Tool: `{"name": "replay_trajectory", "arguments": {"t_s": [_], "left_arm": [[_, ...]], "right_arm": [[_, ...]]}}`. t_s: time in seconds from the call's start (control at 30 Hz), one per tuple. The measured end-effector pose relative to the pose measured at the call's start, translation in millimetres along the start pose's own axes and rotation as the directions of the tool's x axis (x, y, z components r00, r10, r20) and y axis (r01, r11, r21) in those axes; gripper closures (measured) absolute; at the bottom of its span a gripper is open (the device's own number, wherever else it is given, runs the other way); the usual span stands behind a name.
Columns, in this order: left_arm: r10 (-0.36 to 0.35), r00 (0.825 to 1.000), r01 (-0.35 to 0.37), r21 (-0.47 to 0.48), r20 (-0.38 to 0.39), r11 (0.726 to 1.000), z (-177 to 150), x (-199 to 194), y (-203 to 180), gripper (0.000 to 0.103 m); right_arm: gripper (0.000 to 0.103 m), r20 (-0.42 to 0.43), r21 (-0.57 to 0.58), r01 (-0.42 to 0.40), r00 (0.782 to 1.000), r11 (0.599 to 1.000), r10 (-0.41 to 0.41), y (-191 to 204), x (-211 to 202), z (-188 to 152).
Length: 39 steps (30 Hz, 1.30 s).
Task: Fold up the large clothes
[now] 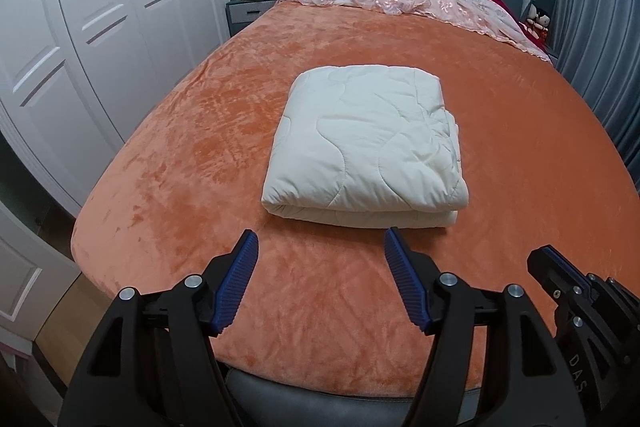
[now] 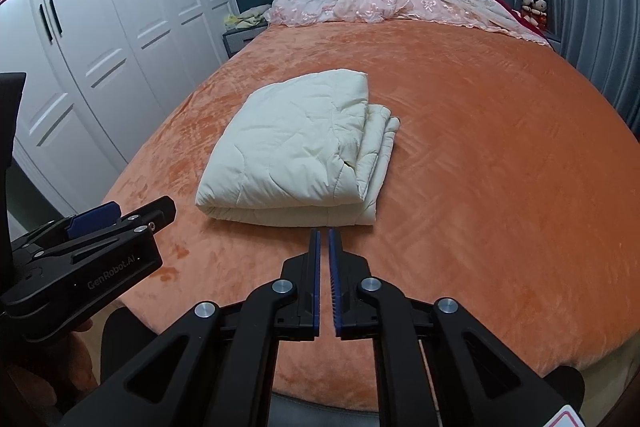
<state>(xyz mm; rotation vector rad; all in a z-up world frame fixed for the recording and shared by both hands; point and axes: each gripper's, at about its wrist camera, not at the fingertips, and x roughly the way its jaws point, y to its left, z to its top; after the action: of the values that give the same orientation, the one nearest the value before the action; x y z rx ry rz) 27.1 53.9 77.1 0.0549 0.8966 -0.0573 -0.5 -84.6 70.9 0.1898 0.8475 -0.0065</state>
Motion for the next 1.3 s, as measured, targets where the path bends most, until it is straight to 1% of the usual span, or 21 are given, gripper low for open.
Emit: {"name": "replay_trajectory", "arguments": {"t_s": [0.17,0.2,0.27,0.3,0.33,0.47,0.53,0.73,0.9,1.3], "left_arm": [[0.004,1.0,-0.004,0.007,-0.012,1.0,-12.9,-5.0,-1.7,0.038],[0.008,1.0,-0.008,0.013,-0.012,1.0,-15.3,-6.2,-2.8,0.038],[0.009,1.0,-0.009,0.021,-0.012,1.0,-19.0,-8.6,-3.6,0.038],[0.01,1.0,-0.01,0.021,-0.011,1.0,-20.7,-10.1,-3.8,0.038],[0.01,1.0,-0.009,0.021,-0.009,1.0,-21.8,-12.0,-3.9,0.038],[0.018,1.0,-0.018,0.028,0.001,0.999,-26.3,-19.0,-5.8,0.038],[0.021,1.0,-0.022,0.03,0.009,0.999,-28.1,-22.3,-6.1,0.037],[0.049,0.998,-0.051,0.042,0.036,0.998,-32.9,-31.4,-7.3,0.037],[0.069,0.996,-0.071,0.043,0.057,0.997,-37.6,-37.3,-8.4,0.037],[0.078,0.995,-0.08,0.037,0.063,0.996,-44.8,-40.4,-7.8,0.037]], "right_arm": [[0.092,0.002,0.005,0.005,1.0,1.0,-0.005,-0.5,-8.5,-7.0],[0.09,0.003,0.004,0.006,1.0,1.0,-0.006,0.4,-10.0,-7.4],[0.077,0.01,-0.002,0.016,1.0,1.0,-0.016,1.9,-12.7,-9.7],[0.069,0.017,-0.005,0.022,1.0,1.0,-0.022,3.3,-14.5,-10.9],[0.065,0.027,-0.009,0.027,0.999,1.0,-0.026,4.7,-16.8,-11.6],[0.062,0.041,-0.024,0.033,0.999,0.999,-0.032,9.8,-22.4,-15.3],[0.054,0.047,-0.026,0.038,0.998,0.999,-0.037,11.5,-25.4,-17.7],[0.051,0.06,-0.041,0.06,0.997,0.997,-0.057,15.8,-31.5,-22.0],[0.051,0.064,-0.043,0.072,0.996,0.996,-0.069,16.5,-35.1,-27.1],[0.051,0.065,-0.039,0.1,0.993,0.994,-0.097,19.2,-39.2,-36.9]]}}
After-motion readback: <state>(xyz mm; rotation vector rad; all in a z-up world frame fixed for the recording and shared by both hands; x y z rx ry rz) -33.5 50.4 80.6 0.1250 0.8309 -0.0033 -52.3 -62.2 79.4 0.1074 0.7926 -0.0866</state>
